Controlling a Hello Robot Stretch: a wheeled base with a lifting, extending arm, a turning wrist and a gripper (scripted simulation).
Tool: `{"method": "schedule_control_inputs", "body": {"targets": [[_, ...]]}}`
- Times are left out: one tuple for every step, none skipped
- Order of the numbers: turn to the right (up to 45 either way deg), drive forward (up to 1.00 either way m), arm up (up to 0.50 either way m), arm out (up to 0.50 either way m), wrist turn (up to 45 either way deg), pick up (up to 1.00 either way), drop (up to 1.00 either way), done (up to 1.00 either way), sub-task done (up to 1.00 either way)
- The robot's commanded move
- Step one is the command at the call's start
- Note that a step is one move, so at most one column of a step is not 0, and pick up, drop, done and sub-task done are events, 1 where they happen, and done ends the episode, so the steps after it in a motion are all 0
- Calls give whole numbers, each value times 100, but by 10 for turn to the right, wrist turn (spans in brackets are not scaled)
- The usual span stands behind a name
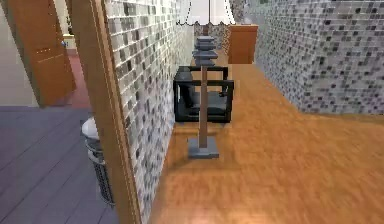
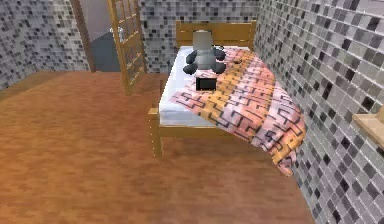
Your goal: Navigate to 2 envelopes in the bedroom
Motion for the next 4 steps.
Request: {"method": "schedule_control_inputs", "body": {"targets": [[-210,0,0,0,0,0,0,0,0],[0,30,0,0,0,0,0,0,0],[-450,0,0,0,0,0,0,0,0],[-150,0,0,0,0,0,0,0,0]]}}
